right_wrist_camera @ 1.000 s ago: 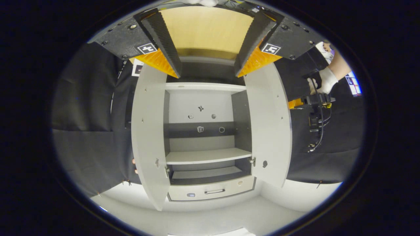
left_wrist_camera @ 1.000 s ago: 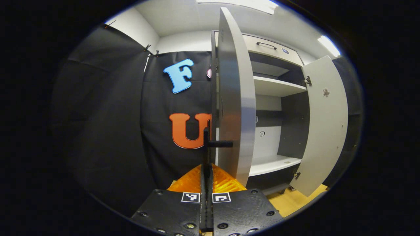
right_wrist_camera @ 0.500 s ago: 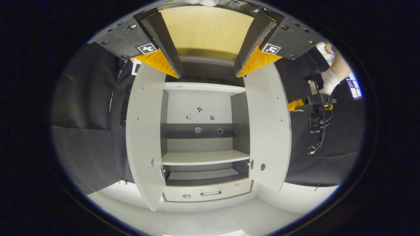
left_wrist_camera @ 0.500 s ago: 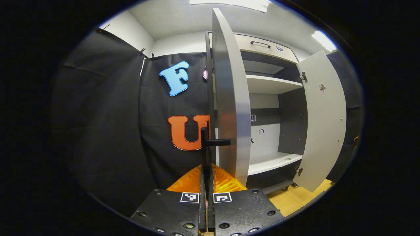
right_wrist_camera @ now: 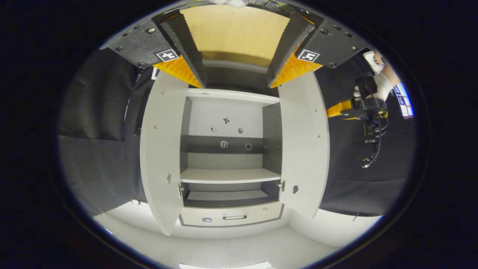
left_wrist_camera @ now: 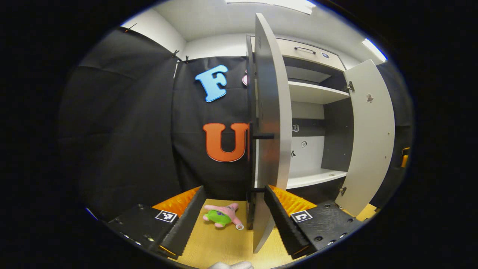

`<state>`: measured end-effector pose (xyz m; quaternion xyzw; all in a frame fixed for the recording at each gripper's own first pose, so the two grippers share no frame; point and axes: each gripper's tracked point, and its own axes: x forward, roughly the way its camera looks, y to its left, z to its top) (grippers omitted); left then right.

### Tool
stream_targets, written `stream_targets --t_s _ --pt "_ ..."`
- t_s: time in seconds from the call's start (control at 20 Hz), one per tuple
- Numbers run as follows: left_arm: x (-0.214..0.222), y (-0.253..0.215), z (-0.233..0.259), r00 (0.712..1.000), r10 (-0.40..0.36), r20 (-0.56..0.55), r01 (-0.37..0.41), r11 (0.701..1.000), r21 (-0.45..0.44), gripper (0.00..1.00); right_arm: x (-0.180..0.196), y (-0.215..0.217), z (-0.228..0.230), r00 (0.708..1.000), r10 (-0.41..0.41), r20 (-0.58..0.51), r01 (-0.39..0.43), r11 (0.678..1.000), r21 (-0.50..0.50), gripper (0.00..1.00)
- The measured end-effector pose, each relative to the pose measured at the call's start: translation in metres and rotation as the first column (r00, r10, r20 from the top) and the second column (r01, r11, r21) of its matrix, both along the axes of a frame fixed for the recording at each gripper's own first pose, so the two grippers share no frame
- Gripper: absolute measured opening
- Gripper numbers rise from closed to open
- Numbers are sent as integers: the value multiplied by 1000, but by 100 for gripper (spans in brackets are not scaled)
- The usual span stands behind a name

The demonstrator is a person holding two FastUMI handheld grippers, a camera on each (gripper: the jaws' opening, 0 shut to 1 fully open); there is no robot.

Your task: Open the right door of the double-door shoe cabinet with the right hand, and open the left door with the left hand.

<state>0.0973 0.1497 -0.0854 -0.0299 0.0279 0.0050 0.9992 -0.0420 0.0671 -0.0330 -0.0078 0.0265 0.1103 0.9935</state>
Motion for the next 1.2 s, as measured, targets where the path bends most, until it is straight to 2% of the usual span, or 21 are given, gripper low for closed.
stream_targets --t_s 0.05,0.2,0.4,0.65,0.8,1.2 --pt "-7 2 -5 1000 19 -14 -19 1000 -2 98 1 1 -2 1000 3 -6 -3 1000 3 100" --pt "-24 4 -12 997 72 -26 -72 997 24 97 2 4 -3 1000 12 -14 -12 1000 7 100" --pt "-36 -5 -4 996 85 -25 -83 994 66 97 1 3 3 1000 5 8 -5 1000 -12 100" --pt "-53 -27 24 997 66 -35 -65 998 25 97 2 -11 15 999 -27 33 27 1000 -5 99" --pt "-61 -47 49 998 56 1 -56 998 41 97 3 -22 20 998 -53 41 53 999 0 100" --pt "-79 -133 71 998 -56 9 55 998 16 97 2 -56 33 987 -142 70 141 990 11 100"
